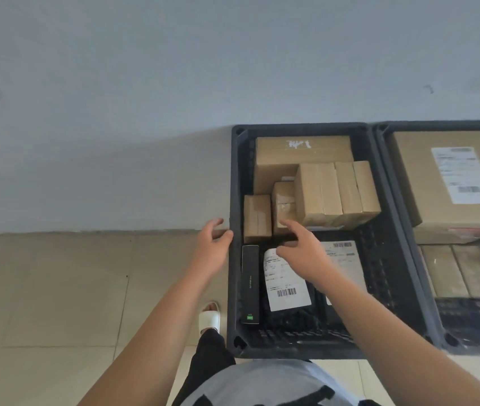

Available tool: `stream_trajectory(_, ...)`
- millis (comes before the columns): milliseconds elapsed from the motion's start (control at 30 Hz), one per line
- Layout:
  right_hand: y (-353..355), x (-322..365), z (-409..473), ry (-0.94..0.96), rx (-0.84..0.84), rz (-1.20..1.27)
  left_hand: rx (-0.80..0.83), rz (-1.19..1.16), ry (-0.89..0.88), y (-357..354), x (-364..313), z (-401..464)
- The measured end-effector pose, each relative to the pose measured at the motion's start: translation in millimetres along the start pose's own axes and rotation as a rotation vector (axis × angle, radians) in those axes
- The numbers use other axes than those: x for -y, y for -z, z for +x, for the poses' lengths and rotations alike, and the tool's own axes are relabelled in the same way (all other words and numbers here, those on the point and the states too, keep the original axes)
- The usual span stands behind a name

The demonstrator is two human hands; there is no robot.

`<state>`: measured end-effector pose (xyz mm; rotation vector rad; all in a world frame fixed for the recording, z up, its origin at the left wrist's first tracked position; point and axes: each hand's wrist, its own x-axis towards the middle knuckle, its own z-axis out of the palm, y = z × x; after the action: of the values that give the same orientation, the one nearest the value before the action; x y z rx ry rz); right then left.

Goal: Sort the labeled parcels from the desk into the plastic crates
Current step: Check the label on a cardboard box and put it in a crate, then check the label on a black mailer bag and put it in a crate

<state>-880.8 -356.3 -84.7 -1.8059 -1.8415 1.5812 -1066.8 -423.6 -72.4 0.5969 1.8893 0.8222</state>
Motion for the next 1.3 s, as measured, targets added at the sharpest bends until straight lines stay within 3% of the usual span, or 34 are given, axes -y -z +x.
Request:
stream_trajectory(100,10,-20,-26,-0.025,-0.067,0.145,-0.055,-0.013,-0.027,2,4,-23)
stream_trajectory(233,10,-38,-44,-0.028,-0.036,0.199,-0.117,-0.079,-0.042,-6,10,-64)
stream_trajectory(400,15,-43,-61,-0.02,0.009,0.244,-0.106,-0.098,-0.045,-19,21,-104)
stream_trajectory(567,24,-43,-92,0.003,-0.05,0.294,-0.102,-0.049,-0.117,-24,30,-131)
stream_trajectory(767,30,-55,-152,0.032,-0.205,0.399,0.027,-0.03,-0.231,-29,31,-176)
stream_trajectory(967,3,-88,-242,0.034,-0.264,0.385,0.126,-0.131,-0.293,-38,79,-234)
stream_trajectory(1133,-2,-126,-307,0.005,-0.344,0.411,0.303,-0.152,-0.289,-79,100,-274)
stream_trajectory(1300,45,-163,-356,0.042,-0.543,0.536,0.481,-0.088,-0.333,-136,83,-306)
